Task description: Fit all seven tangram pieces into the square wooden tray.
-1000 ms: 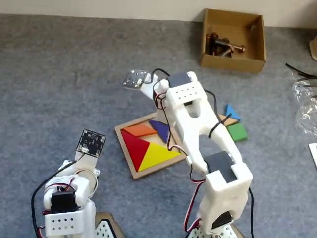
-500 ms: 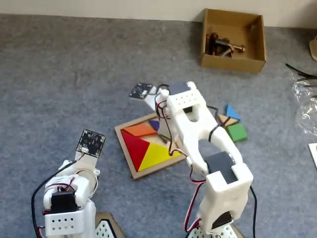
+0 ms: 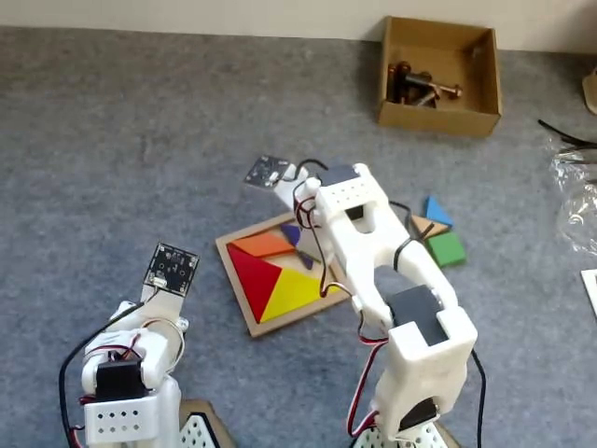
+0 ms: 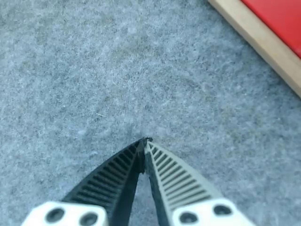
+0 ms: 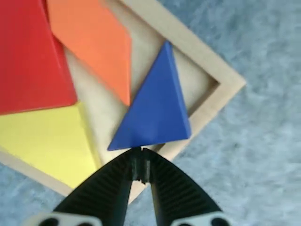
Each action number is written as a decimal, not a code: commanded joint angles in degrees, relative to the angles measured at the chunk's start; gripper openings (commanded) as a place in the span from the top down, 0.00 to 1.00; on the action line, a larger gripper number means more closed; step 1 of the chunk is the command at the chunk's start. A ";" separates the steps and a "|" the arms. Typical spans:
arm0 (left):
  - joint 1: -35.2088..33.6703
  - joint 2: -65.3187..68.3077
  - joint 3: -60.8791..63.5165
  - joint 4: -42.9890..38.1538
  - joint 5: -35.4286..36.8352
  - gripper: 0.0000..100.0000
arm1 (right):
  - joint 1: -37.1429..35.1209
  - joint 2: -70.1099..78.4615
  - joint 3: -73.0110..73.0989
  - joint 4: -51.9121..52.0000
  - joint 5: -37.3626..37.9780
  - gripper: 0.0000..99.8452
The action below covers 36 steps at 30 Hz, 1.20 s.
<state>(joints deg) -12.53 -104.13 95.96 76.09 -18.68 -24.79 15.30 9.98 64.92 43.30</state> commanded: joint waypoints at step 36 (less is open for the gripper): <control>-0.22 -0.57 1.19 0.44 0.62 0.99 | 2.77 6.73 -10.86 -5.05 -0.44 0.99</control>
<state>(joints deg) -12.53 -104.13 95.96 76.09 -18.68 -23.03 22.42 2.42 61.05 43.38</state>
